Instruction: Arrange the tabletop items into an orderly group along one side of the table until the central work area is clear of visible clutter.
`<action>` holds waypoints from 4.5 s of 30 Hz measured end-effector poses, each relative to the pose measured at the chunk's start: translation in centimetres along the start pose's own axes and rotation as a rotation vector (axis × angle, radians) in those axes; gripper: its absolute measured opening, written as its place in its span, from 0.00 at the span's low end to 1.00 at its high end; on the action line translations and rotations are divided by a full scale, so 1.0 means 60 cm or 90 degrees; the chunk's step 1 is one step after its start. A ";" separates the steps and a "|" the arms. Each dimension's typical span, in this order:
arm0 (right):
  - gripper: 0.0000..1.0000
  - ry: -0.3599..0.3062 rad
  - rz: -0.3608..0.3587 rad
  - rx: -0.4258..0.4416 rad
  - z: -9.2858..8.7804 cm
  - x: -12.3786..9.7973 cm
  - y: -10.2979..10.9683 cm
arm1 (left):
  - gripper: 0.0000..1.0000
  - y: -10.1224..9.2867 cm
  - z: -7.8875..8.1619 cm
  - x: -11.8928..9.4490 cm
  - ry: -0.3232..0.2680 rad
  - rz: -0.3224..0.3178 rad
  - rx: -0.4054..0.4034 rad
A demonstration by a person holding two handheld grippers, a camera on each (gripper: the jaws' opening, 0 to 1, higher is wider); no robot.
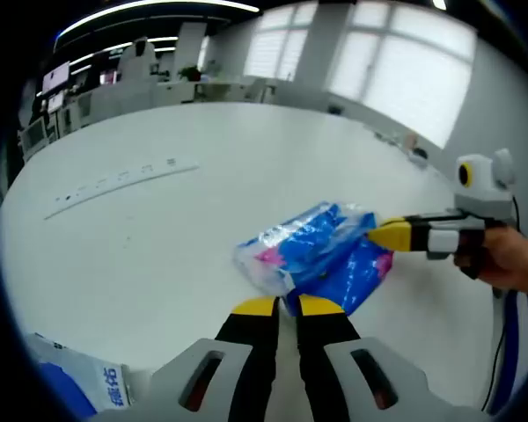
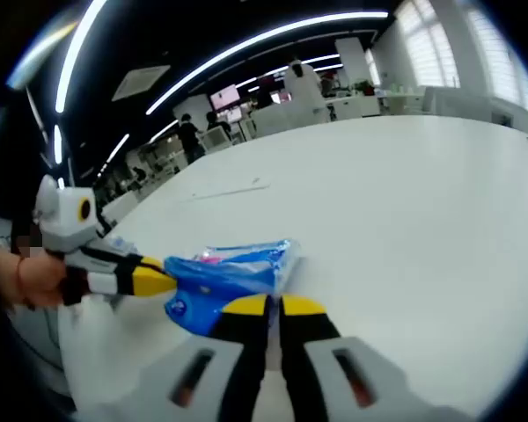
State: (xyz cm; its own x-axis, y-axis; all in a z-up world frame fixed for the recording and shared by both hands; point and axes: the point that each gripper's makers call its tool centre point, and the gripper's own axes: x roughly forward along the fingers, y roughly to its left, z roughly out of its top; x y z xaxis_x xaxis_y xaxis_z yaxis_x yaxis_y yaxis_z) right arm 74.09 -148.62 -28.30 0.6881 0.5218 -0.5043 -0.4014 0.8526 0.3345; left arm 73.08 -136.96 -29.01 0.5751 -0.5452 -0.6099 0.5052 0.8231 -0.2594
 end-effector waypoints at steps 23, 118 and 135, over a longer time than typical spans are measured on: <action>0.27 0.008 -0.022 0.013 0.001 -0.013 -0.006 | 0.20 -0.008 0.002 -0.008 -0.004 -0.003 0.002; 0.30 -0.111 0.128 -0.106 0.161 -0.054 0.372 | 0.60 0.099 0.104 -0.458 -0.231 0.077 0.021; 0.54 -0.062 0.207 -0.158 0.129 -0.030 0.492 | 0.60 0.180 0.048 -0.569 -0.235 0.115 0.001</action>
State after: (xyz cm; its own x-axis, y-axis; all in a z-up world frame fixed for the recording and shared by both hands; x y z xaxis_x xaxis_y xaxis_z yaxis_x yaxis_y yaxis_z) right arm 65.70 -124.59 -11.37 0.5506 0.7695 -0.3235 -0.7323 0.6313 0.2553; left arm 60.74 -109.91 -8.86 0.8468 -0.4130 -0.3353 0.3762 0.9106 -0.1714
